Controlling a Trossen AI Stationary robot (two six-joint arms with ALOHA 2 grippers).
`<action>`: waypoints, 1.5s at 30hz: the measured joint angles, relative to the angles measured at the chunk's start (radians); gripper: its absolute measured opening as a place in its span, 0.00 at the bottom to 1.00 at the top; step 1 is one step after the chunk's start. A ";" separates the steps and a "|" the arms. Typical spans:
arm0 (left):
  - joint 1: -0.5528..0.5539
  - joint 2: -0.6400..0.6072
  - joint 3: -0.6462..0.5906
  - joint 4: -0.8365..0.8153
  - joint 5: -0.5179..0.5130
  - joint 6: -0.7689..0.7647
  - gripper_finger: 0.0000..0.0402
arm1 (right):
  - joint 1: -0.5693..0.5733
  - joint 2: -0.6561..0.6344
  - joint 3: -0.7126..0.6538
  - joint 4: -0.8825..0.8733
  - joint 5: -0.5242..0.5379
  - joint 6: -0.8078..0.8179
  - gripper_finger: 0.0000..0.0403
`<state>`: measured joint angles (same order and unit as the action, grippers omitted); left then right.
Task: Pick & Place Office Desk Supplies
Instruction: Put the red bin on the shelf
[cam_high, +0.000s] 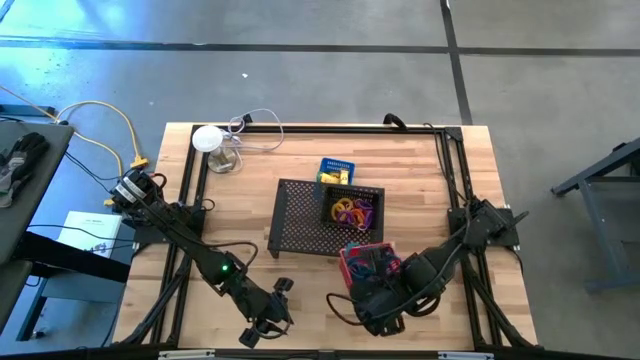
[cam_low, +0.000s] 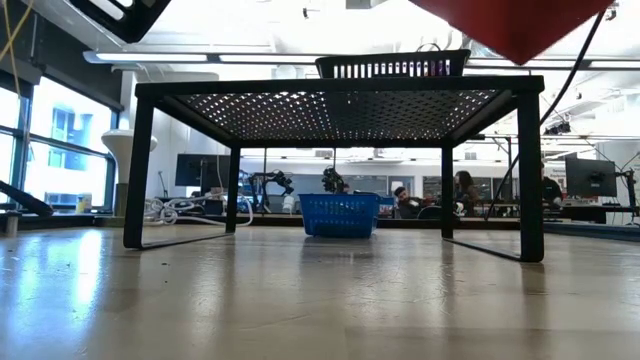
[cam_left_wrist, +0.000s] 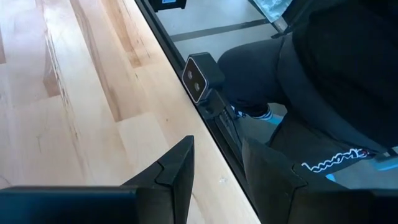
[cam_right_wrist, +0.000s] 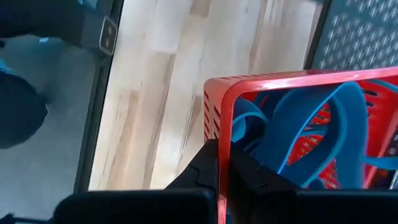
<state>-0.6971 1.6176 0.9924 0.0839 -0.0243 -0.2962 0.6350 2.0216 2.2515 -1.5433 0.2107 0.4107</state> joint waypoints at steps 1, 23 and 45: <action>0.000 0.000 0.000 -0.001 0.000 0.000 0.33 | -0.004 0.000 0.000 0.012 0.011 -0.014 0.01; -0.020 0.000 0.000 -0.024 0.000 0.007 0.33 | -0.152 0.036 0.000 0.093 0.025 -0.121 0.01; -0.021 0.000 0.000 -0.054 0.000 0.007 0.33 | -0.170 0.075 -0.001 0.067 -0.003 -0.198 0.05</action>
<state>-0.7185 1.6176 0.9924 0.0303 -0.0238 -0.2893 0.4648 2.0968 2.2505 -1.4767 0.2078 0.2127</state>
